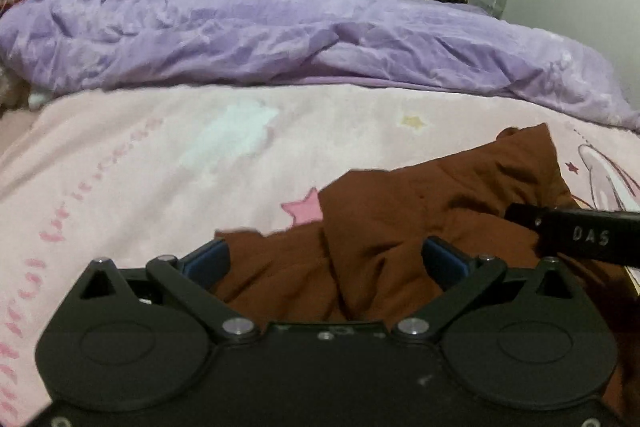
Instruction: Fold large clothes
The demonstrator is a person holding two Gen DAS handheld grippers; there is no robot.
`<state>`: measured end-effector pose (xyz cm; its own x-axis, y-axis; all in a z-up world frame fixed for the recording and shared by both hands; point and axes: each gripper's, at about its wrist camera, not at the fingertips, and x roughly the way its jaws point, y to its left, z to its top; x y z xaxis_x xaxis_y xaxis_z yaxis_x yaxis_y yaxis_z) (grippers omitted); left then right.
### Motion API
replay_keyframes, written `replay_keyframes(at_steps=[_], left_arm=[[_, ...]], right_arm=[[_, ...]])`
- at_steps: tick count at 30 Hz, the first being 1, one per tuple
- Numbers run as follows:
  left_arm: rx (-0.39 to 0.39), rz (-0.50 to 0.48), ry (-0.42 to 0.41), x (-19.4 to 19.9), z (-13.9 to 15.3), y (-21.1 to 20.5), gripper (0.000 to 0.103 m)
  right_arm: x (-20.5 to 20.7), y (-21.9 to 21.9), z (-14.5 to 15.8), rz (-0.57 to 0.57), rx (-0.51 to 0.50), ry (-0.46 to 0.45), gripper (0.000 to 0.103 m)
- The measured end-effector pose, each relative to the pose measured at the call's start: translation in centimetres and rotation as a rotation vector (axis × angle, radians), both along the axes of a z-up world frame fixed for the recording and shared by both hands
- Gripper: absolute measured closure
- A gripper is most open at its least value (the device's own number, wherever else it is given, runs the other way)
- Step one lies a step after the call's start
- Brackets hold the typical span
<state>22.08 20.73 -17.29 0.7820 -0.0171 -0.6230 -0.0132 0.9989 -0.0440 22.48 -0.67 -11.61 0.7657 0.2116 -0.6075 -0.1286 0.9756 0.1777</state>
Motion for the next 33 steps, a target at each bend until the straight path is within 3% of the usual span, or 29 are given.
replay_keyframes(at_steps=[3,6,10,14,17,20,24,29,31,33], left_arm=[[0.069,-0.002,-0.042,0.7,2.5,-0.5,0.0],[0.061,0.026,-0.087,1.5,4.1,-0.5,0.0],[0.057,0.039,-0.01,3.9,1.9,-0.6,0.0],[0.041,0.045,0.062,4.4,-1.7,-0.5,0.0],[-0.012,0.052,0.065,4.4,-1.3,0.4,0.0],[0.042,0.066,0.055,3.6,-0.3,-0.1,0.0],[0.136,0.056,-0.033,0.2,3.1,-1.2,0.0],[0.107,0.011,-0.086,-6.5,6.6,-0.9,0.0],[0.085,0.011,-0.076,-8.6,6.1,-0.9,0.0],[0.047,-0.007,0.002,-9.7,4.3,-0.8,0.0]], right_arm=[[0.3,-0.4,2.3,0.019,0.036,-0.035,0.054],[1.3,-0.6,3.9,-0.027,0.026,-0.097,0.046],[5.1,-0.4,2.2,-0.057,-0.022,-0.026,0.046],[6.1,-0.4,-0.4,-0.049,0.0,0.056,0.046],[6.1,-0.4,-0.2,-0.043,0.002,0.065,0.043],[5.9,-0.4,0.7,-0.037,-0.005,0.059,0.043],[2.8,-0.9,3.6,0.024,0.01,0.026,0.04],[-5.5,-2.4,6.1,0.056,-0.013,-0.114,0.035],[-7.6,-2.9,5.6,0.059,-0.018,-0.128,0.035],[-8.2,-3.1,3.9,0.087,-0.017,-0.064,0.035]])
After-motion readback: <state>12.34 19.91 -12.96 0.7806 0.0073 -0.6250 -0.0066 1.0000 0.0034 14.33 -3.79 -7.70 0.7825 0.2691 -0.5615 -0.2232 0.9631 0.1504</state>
